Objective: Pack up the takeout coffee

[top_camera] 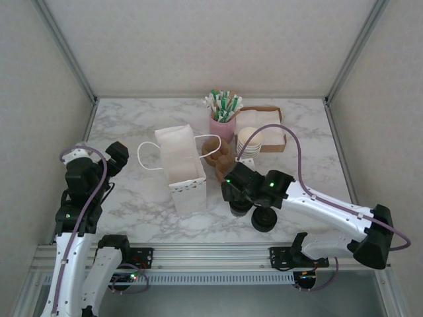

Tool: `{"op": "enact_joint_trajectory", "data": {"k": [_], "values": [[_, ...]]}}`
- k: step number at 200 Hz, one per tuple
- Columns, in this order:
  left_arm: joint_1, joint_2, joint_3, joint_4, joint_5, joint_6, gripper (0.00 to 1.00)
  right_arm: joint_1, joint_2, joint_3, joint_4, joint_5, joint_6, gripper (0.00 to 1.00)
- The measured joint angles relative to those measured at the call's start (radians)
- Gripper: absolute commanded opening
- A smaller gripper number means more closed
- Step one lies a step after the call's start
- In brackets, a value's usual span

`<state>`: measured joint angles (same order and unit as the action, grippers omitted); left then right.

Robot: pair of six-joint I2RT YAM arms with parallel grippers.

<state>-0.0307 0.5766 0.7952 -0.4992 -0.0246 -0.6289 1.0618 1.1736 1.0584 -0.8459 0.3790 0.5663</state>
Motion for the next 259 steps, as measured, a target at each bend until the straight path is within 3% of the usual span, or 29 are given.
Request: {"op": "enact_joint_trajectory", "data": {"k": [29,61,103,166,259], "values": [[0.0,-0.002,-0.007,0.0,0.0,0.0,1.0,-0.001,-0.119,-0.056,0.061,-0.068,-0.235,0.99],[0.0,-0.002,-0.008,0.0,0.0,0.0,1.0,-0.001,-0.294,-0.171,0.075,-0.166,-0.536,0.98],[0.0,-0.002,-0.008,0.0,0.0,-0.004,1.0,-0.046,-0.367,-0.246,0.087,-0.262,-0.783,0.88],[0.0,-0.012,-0.008,0.0,0.001,-0.005,1.0,-0.211,-0.32,-0.275,0.128,-0.429,-0.894,0.88],[0.0,-0.013,-0.008,0.0,0.018,-0.008,1.0,-0.233,-0.193,-0.275,0.173,-0.484,-0.919,0.92]]}}
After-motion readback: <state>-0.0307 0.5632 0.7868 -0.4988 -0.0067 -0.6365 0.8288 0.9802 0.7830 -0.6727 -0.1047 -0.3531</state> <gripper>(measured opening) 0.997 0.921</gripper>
